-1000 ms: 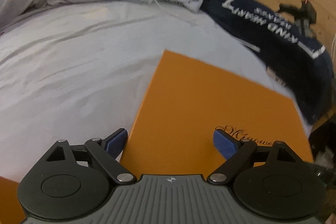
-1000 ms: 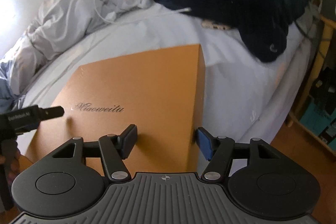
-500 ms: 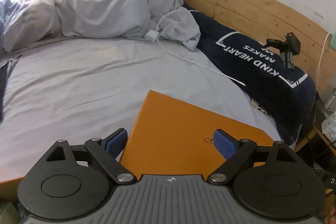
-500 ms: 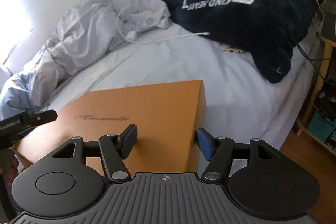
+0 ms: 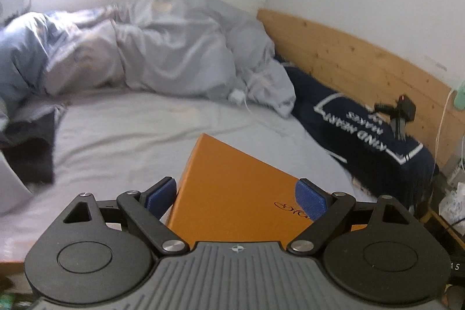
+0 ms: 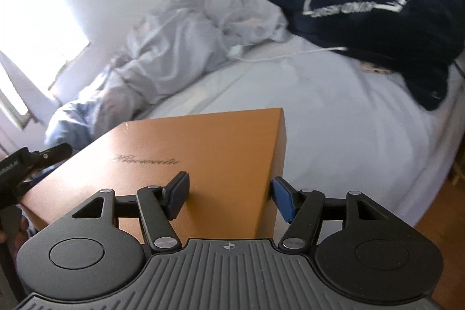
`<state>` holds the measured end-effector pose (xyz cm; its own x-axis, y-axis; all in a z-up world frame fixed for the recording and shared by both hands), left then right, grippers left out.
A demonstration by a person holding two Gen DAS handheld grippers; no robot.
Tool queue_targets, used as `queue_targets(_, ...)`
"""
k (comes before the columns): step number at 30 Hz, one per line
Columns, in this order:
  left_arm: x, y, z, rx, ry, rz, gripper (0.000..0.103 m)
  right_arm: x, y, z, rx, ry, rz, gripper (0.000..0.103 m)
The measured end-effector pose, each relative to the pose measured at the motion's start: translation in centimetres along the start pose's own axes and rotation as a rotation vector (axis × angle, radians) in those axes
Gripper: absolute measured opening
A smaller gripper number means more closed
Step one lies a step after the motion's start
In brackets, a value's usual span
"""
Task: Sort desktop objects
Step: 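Lift the orange lid with the right gripper and carry it over the box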
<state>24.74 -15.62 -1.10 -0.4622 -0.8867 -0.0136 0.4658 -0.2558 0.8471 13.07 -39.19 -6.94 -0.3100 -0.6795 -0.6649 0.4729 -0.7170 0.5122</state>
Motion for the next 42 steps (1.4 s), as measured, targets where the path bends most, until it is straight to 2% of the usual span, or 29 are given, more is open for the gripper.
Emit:
queue_targets(5, -2.5, 0.9, 4.6, 0.067, 0.057, 0.018, 0.093, -4.2, -2.0, 0.4, -0.032, 0.07, 0.056, 0.066)
queue_targets(10, -5.3, 0.5, 9.6, 0.128, 0.138, 0.027, 0.093, -8.4, -4.0, 0.8, -0.064, 0.139, 0.113, 0.066)
queue_targets(15, -8.2, -1.1, 14.4, 0.158, 0.213, 0.054, 0.093, -12.5, -6.0, 1.3, -0.095, 0.209, 0.169, 0.066)
queue_targets(21, -11.0, -4.9, 18.6, 0.156, 0.289, 0.104, 0.093, -16.4, -9.3, 1.2, -0.145, 0.268, 0.239, 0.066)
queue_targets(28, -13.5, -12.4, 18.6, 0.055, 0.346, 0.221, 0.093, -17.4, -14.7, -0.4, -0.192, 0.218, 0.388, 0.066)
queue_targets(32, -14.2, -15.3, 18.0, 0.014, 0.358, 0.269, 0.093, -17.5, -17.0, -0.5, -0.202, 0.193, 0.467, 0.066)
queue_targets(42, -15.2, -17.7, 17.6, -0.025, 0.367, 0.301, 0.093, -18.2, -18.6, -0.8, -0.217, 0.186, 0.54, 0.066)
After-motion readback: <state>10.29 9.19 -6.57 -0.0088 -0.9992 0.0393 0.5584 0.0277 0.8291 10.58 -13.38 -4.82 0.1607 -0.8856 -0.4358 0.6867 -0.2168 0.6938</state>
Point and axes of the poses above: each gripper's, at about its wrist camera, not at the fingertips, and z roughly against the way its jaws point, x to its right, y to its top, the point moved 10 cm from there along -z, roughly the way its jaws point, and after that the axes turned 13 degrees about -z, right-handed, at the moved point
